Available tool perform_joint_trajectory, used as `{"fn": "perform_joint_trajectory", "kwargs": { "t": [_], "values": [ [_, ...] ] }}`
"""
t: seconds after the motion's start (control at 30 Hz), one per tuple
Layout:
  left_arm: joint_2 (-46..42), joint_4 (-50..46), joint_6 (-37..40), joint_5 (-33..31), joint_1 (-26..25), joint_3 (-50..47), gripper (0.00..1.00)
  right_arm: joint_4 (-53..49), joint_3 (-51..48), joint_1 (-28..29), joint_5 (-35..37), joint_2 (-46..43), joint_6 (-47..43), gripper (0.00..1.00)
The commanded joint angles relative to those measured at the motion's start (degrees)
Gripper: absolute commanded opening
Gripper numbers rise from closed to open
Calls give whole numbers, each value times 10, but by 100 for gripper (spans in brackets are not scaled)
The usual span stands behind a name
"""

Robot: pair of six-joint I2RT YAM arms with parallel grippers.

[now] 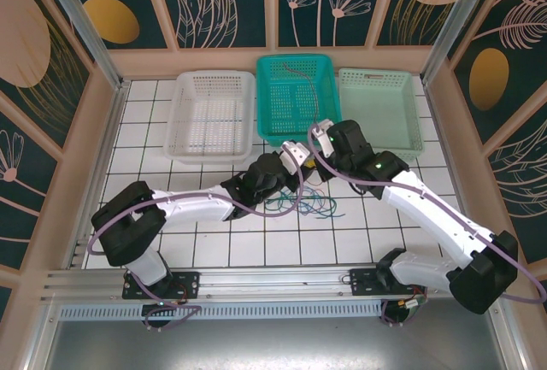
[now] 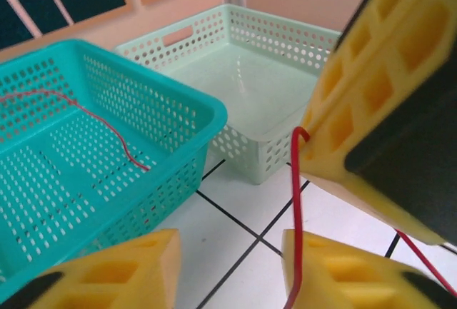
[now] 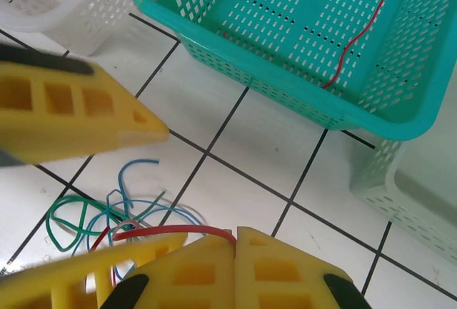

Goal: Untangle the cables

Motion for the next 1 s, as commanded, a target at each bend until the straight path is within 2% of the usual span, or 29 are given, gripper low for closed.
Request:
{"fn": "perform_joint_trajectory", "kwargs": {
  "t": [0.0, 0.1, 0.23, 0.3, 0.37, 0.43, 0.53, 0.6, 0.67, 0.73, 0.83, 0.97],
  "values": [
    [5, 22, 8, 38, 4, 17, 22, -13, 13, 5, 4, -20, -17, 0],
    [2, 20, 9, 55, 5, 19, 0, -11, 14, 5, 19, -19, -17, 0],
    [-7, 15, 10, 63, 7, 19, 0, -11, 19, 3, 46, -16, -9, 1],
    [-12, 15, 6, 61, 8, 18, 0, -2, 19, 3, 68, -19, 2, 19],
    [-18, 13, -8, 41, 11, 21, 0, 6, 18, 3, 115, -25, 20, 47],
    [-26, 10, -26, 14, 16, 24, 0, 18, 12, -2, 159, -37, 41, 69],
    [-46, 9, -51, -34, 23, 22, 0, 36, -11, -40, 177, -61, 104, 83],
    [-60, 8, -60, -51, 27, 20, 0, 36, -34, -99, 120, -66, 147, 87],
    [-75, 4, -66, -62, 28, 20, 0, 37, -58, -144, 95, -65, 195, 89],
    [-87, -3, -69, -68, 29, 18, 0, 52, -79, -154, 62, -72, 220, 88],
    [-103, -4, -78, -92, 29, 13, 0, 110, -123, -153, -30, -89, 242, 83],
    [-121, 0, -84, -102, 32, 11, 0, 170, -182, -152, -95, -73, 308, 75]
  ]
}}
